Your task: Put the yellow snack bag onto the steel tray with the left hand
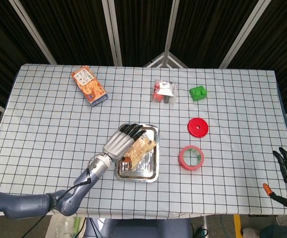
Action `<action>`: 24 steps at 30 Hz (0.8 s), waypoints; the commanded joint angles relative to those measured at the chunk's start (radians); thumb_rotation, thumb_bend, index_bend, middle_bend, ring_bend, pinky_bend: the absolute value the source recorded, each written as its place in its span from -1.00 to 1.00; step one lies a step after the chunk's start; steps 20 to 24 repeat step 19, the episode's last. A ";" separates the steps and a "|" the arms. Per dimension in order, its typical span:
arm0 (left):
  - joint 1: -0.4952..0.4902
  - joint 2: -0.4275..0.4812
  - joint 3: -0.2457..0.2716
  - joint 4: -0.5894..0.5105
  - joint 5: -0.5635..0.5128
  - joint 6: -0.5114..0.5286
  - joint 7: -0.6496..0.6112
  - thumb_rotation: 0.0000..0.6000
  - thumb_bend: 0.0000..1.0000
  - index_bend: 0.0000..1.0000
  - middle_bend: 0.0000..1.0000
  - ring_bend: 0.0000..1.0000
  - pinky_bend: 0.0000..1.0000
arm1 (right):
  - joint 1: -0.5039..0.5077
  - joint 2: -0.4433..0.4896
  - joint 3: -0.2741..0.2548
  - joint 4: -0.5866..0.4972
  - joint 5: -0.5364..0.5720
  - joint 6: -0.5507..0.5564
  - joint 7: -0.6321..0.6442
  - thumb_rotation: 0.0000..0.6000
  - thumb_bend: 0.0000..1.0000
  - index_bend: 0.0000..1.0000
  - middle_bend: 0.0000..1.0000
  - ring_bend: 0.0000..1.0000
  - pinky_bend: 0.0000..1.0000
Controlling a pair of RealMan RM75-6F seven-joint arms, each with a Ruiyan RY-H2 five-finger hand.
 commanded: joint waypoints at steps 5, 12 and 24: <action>0.187 0.318 0.154 -0.358 0.126 0.213 0.049 0.80 -0.98 -1.00 -1.00 -1.00 -0.90 | -0.007 -0.008 0.001 -0.005 0.001 0.007 -0.031 1.00 -0.41 -1.00 -1.00 -1.00 -1.00; 0.563 0.401 0.380 -0.218 0.331 0.692 -0.025 0.77 -0.99 -1.00 -1.00 -1.00 -0.95 | 0.000 -0.018 0.010 -0.019 0.045 -0.030 -0.086 1.00 -0.40 -1.00 -1.00 -1.00 -1.00; 0.666 0.364 0.370 -0.004 0.424 0.815 -0.176 0.82 -0.99 -1.00 -1.00 -1.00 -0.96 | 0.020 -0.034 0.013 -0.040 0.087 -0.093 -0.160 1.00 -0.41 -1.00 -1.00 -1.00 -1.00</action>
